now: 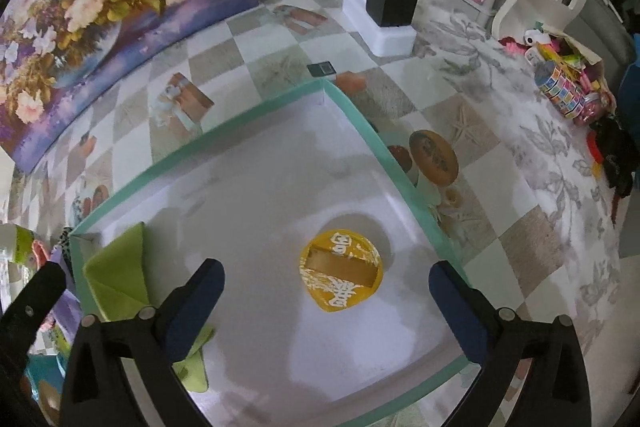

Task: Organize soft objects
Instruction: 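Open both tools to drop the green cloth and yellow lid into the tray, then move the left tool to the blue mask while the right tool reaches the red plush toy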

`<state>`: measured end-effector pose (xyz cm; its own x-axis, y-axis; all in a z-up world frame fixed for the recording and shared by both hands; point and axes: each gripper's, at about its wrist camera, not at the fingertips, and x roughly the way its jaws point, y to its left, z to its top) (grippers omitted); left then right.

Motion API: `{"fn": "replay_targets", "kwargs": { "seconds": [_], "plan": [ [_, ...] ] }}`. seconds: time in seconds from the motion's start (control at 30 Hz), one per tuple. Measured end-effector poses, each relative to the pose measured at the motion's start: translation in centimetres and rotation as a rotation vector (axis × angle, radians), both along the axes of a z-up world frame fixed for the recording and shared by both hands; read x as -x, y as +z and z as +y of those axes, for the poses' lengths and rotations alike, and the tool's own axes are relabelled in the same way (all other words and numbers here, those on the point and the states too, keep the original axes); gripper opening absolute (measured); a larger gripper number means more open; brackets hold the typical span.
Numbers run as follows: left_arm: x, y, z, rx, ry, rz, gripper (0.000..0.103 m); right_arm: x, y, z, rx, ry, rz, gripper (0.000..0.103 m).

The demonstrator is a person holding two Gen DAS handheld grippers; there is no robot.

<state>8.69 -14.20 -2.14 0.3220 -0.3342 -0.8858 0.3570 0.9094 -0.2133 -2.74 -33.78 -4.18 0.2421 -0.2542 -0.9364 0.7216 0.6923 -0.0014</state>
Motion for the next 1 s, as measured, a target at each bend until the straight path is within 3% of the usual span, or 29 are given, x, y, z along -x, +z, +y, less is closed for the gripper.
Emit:
{"fn": "replay_targets", "kwargs": {
  "seconds": [0.33, 0.6, 1.0],
  "plan": [
    [-0.8, 2.1, 3.1, 0.010, 0.081, -0.058, 0.103, -0.7, 2.0, 2.3, 0.029, 0.073, -0.082, 0.103],
    [-1.3, 3.9, 6.9, 0.038, 0.159, -0.069, 0.103, -2.0, 3.1, 5.3, -0.067, 0.199, -0.204, 0.103],
    [0.7, 5.4, 10.5, 0.028, 0.186, -0.138, 0.103, -2.9, 4.2, 10.8, -0.037, 0.414, -0.259, 0.103]
  ]
}}
